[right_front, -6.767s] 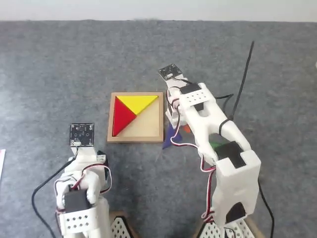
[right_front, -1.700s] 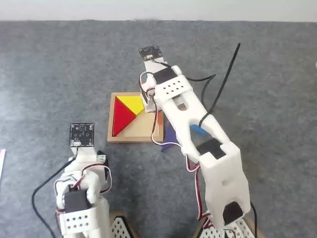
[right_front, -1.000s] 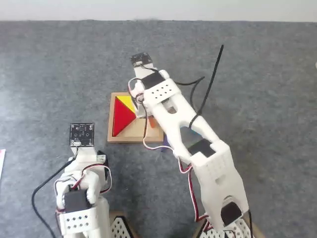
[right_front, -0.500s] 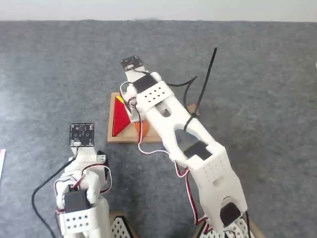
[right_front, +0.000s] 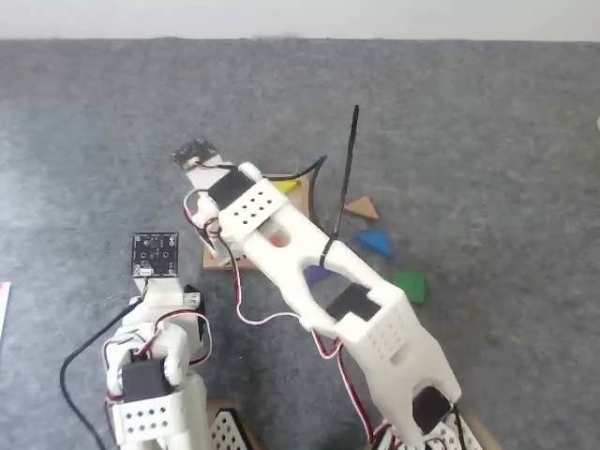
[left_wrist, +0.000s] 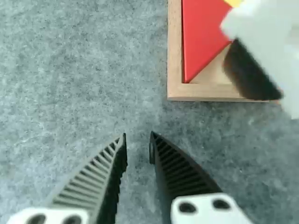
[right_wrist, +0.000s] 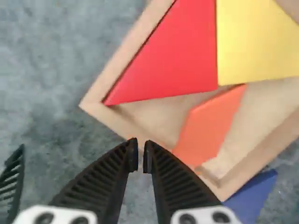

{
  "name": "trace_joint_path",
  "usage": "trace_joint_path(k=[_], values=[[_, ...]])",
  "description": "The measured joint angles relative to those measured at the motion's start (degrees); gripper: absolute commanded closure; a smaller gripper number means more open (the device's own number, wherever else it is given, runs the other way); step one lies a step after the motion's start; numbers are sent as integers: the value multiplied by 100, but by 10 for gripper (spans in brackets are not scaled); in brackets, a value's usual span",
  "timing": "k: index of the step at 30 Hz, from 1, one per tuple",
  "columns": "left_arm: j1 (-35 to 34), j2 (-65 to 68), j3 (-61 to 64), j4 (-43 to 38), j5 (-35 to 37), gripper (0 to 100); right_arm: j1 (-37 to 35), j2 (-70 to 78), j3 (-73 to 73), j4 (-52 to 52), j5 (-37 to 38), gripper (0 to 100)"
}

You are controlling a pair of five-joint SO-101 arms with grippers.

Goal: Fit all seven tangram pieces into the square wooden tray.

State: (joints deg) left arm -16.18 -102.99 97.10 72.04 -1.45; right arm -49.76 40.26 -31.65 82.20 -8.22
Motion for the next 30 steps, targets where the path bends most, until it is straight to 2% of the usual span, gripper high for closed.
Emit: trace_joint_path(k=[19,30], values=[[0,0,0,0,0,920,633,431,-273,-668,9,967],[0,0,0,0,0,920,765,334,-387,-325,9,965]])
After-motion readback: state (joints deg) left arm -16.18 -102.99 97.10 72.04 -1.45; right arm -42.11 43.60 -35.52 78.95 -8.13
